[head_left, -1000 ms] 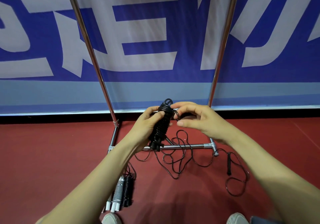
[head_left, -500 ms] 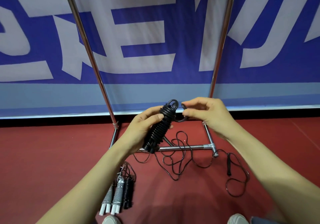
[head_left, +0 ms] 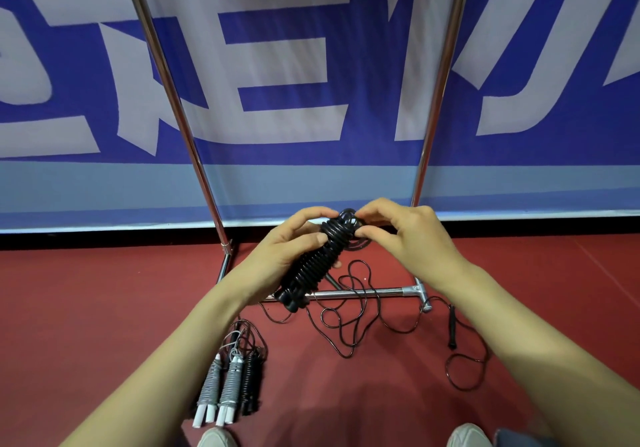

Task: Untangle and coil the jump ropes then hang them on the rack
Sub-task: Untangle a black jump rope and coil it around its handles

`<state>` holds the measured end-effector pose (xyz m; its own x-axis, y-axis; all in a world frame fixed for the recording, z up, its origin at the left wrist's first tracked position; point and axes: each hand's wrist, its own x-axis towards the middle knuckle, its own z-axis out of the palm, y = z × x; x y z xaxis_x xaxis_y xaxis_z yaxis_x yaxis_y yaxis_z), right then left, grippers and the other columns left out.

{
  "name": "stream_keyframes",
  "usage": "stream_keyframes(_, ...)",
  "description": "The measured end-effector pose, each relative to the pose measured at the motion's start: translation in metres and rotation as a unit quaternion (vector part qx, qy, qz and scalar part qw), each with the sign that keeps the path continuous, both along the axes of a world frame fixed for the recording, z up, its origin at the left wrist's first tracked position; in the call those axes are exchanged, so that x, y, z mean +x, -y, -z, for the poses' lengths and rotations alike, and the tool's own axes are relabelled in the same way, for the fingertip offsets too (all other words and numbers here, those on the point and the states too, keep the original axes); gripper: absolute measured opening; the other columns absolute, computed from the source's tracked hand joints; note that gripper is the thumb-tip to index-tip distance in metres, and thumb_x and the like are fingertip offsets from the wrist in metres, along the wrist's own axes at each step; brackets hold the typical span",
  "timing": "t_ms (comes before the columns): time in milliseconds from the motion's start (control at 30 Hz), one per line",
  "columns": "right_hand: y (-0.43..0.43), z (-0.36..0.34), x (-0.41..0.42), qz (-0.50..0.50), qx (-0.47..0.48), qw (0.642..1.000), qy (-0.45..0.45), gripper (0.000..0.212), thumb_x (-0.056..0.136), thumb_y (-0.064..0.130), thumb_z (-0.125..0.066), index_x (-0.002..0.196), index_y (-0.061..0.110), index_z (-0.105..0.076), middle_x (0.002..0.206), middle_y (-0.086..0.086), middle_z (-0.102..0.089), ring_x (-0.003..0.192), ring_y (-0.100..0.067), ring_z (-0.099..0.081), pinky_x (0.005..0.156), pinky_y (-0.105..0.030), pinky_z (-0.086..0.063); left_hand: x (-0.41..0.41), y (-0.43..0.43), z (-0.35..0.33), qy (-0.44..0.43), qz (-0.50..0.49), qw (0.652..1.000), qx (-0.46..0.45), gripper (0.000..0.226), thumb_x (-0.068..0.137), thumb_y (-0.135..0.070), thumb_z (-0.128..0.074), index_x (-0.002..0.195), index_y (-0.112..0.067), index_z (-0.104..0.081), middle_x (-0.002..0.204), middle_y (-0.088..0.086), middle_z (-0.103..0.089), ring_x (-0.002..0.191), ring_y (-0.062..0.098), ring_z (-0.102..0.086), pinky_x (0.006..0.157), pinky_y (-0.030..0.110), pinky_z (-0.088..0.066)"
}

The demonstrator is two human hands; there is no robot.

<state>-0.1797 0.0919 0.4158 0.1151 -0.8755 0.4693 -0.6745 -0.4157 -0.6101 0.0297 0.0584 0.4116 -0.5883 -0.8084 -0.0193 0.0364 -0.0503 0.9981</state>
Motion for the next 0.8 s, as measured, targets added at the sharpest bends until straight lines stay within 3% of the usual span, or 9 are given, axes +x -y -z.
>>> stream_keyframes(100, 0.0009, 0.0012, 0.0007, -0.007, 0.001, 1.0, 0.0, 0.011, 0.084, 0.018, -0.073, 0.093, 0.011, -0.075, 0.082, 0.004, -0.075, 0.07, -0.009, -0.064, 0.068, -0.027, -0.049, 0.0051, 0.0012, -0.0021, 0.013, 0.013, 1.0, -0.011, 0.031, 0.088, -0.016, -0.054, 0.115, -0.028, -0.064, 0.111, 0.008, -0.066, 0.089, 0.034, -0.068, 0.096, 0.053, -0.049)
stream_keyframes(200, 0.0004, 0.0005, 0.0014, -0.021, 0.048, 0.996, 0.069, 0.007, 0.082, 0.012, -0.075, 0.089, 0.014, -0.074, 0.081, 0.008, -0.073, 0.076, -0.01, -0.067, 0.076, -0.026, -0.051, 0.0081, 0.0017, -0.0047, 0.015, 0.036, 0.999, 0.002, 0.031, 0.092, -0.012, -0.052, 0.119, -0.025, -0.062, 0.118, 0.012, -0.064, 0.088, 0.032, -0.067, 0.093, 0.049, -0.05)
stream_keyframes(367, -0.0019, -0.0011, 0.0029, -0.048, 0.096, 0.991, 0.08, 0.043, 0.08, 0.012, -0.077, 0.105, 0.044, -0.063, 0.081, 0.011, -0.073, 0.083, -0.007, -0.068, 0.087, -0.02, -0.05, 0.0097, 0.0022, -0.0051, 0.006, 0.051, 0.998, 0.041, 0.036, 0.085, -0.012, -0.053, 0.118, -0.021, -0.061, 0.108, 0.007, -0.065, 0.078, 0.032, -0.069, 0.073, 0.03, -0.056)
stream_keyframes(533, -0.0027, -0.0042, 0.0023, -0.078, 0.118, 0.98, 0.138, 0.029, 0.076, 0.006, -0.078, 0.093, 0.029, -0.071, 0.079, 0.003, -0.073, 0.078, -0.013, -0.069, 0.083, -0.021, -0.053, 0.008, 0.0019, -0.004, -0.014, 0.055, 0.997, 0.054, 0.038, 0.083, -0.01, -0.052, 0.12, -0.015, -0.058, 0.11, 0.017, -0.061, 0.073, 0.033, -0.069, 0.066, 0.027, -0.054)
stream_keyframes(700, 0.0027, -0.0051, 0.0049, -0.069, 0.141, 0.964, 0.216, 0.02, 0.077, 0.007, -0.076, 0.083, 0.024, -0.067, 0.071, 0.003, -0.071, 0.072, -0.008, -0.064, 0.08, -0.023, -0.05, 0.0057, 0.0024, -0.0025, -0.039, 0.026, 0.998, 0.043, 0.032, 0.084, -0.014, -0.053, 0.11, -0.028, -0.067, 0.11, 0.01, -0.064, 0.077, 0.032, -0.068, 0.086, 0.044, -0.051)
stream_keyframes(800, 0.0051, -0.0057, 0.0068, -0.073, 0.145, 0.954, 0.252, 0.017, 0.076, 0.006, -0.076, 0.081, 0.019, -0.066, 0.064, 0.003, -0.067, 0.065, -0.007, -0.061, 0.074, -0.019, -0.049, 0.0031, 0.0031, -0.0012, -0.051, 0.005, 0.997, 0.053, 0.034, 0.083, -0.016, -0.056, 0.115, -0.025, -0.063, 0.107, 0.015, -0.058, 0.075, 0.032, -0.069, 0.092, 0.051, -0.046)
